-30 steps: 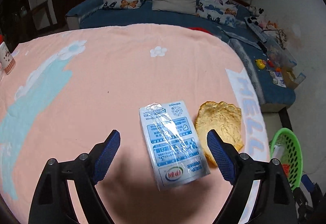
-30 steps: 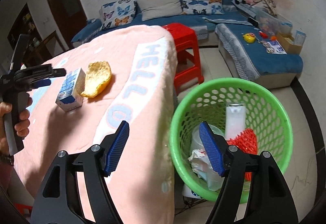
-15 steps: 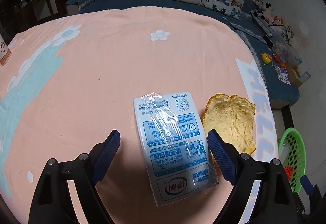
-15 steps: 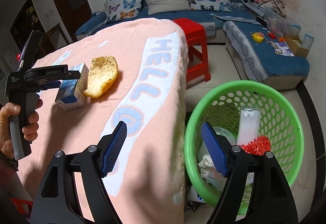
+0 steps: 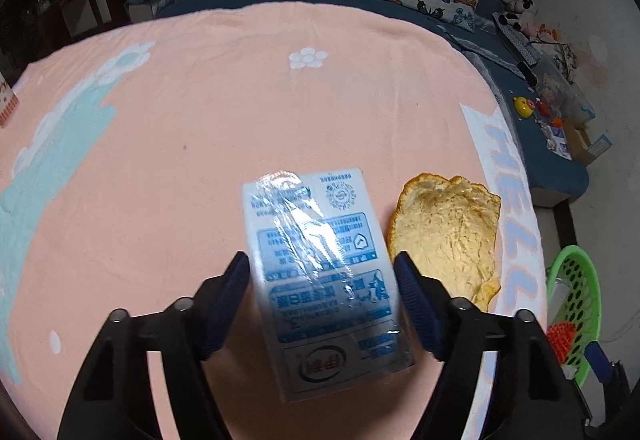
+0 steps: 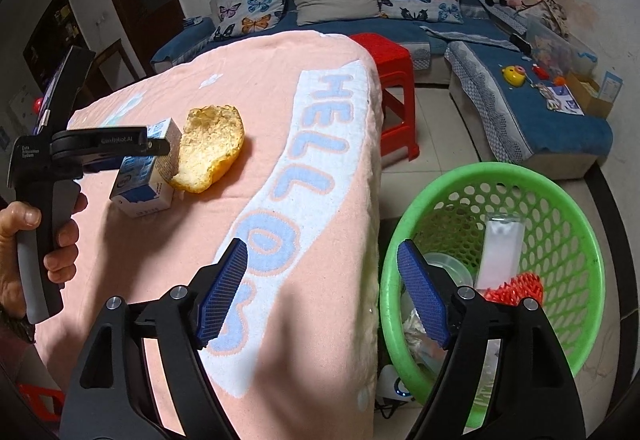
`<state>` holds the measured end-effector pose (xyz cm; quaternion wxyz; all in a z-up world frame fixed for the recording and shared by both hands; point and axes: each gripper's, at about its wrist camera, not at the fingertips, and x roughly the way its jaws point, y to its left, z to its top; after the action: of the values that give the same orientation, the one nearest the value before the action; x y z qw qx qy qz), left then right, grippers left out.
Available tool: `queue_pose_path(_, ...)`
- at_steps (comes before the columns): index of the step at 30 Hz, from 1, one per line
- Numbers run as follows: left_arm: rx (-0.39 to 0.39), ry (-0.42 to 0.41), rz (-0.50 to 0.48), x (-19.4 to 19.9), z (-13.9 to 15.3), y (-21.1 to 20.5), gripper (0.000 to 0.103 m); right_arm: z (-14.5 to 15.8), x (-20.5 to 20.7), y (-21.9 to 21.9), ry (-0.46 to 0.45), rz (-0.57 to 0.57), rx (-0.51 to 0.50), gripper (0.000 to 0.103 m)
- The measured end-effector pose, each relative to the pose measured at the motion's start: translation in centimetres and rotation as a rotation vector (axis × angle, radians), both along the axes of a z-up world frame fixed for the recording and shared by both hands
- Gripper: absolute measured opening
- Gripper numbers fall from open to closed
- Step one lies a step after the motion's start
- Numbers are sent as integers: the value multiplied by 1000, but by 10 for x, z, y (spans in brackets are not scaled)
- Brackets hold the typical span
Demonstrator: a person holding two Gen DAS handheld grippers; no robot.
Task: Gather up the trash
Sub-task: 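Grasp the blue-and-white milk packet on the bed with the left tool, then grasp the toasted bread slice with the right tool while the left tool holds the milk packet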
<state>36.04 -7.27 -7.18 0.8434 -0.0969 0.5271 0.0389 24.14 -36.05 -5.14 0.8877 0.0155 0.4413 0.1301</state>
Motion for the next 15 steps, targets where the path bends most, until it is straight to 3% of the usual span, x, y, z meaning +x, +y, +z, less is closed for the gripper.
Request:
queue_pose_path(8, 20, -24, -16, -12, 8, 11, 66, 0, 2, 9, 3, 16, 5, 79)
queue_pose_path(15, 42, -58, -32, -30, 23, 44, 66, 2, 18, 45, 11, 65, 32, 85)
